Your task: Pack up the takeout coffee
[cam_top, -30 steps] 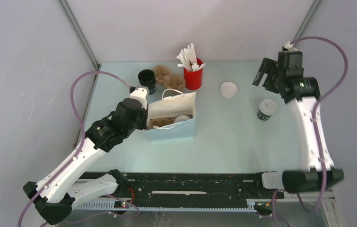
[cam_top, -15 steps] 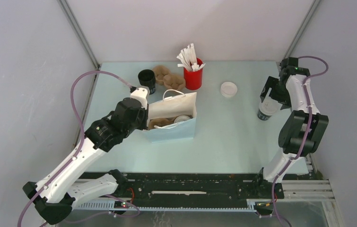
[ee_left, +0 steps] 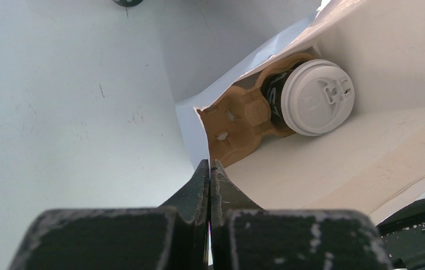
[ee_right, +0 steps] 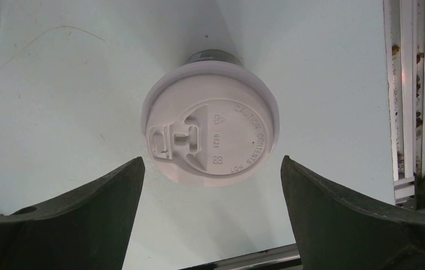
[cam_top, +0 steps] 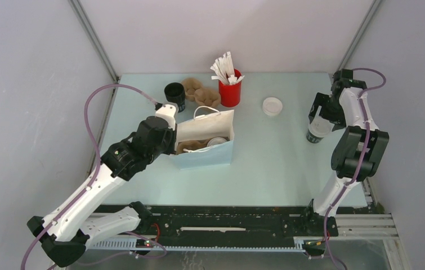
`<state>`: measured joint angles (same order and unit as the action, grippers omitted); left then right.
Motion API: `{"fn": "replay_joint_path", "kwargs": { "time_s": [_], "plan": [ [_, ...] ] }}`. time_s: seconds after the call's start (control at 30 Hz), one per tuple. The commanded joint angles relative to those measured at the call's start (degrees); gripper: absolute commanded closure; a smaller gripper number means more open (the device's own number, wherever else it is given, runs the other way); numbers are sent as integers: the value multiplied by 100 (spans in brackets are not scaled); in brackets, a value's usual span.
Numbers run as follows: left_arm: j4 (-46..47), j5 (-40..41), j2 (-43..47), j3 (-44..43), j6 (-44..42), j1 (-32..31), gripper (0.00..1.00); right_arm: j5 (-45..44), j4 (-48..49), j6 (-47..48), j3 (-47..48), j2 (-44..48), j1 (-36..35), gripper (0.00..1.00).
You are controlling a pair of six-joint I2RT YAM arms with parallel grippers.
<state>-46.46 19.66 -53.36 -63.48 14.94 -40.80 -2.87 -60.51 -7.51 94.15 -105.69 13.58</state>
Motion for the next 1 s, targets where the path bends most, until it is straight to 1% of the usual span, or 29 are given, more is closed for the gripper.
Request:
{"fn": "replay_joint_path", "kwargs": {
  "time_s": [0.0,0.1,0.4,0.63,0.8,0.97],
  "plan": [
    [109,20,54,-226,-132,20,100,-55,44,156,261,-48,39,0],
    [104,20,22,-245,-162,20,100,-41,67,172,310,-120,39,0],
    [92,45,-16,-279,-217,20,100,-103,43,203,485,-372,-38,6],
    [84,64,-50,-296,-236,20,100,-166,69,205,426,-428,-58,7],
    [69,88,-64,-309,-237,19,100,-169,108,198,388,-414,-66,13],
    [83,86,-90,-302,-235,19,100,-147,112,211,395,-370,-75,22]
  ]
}}
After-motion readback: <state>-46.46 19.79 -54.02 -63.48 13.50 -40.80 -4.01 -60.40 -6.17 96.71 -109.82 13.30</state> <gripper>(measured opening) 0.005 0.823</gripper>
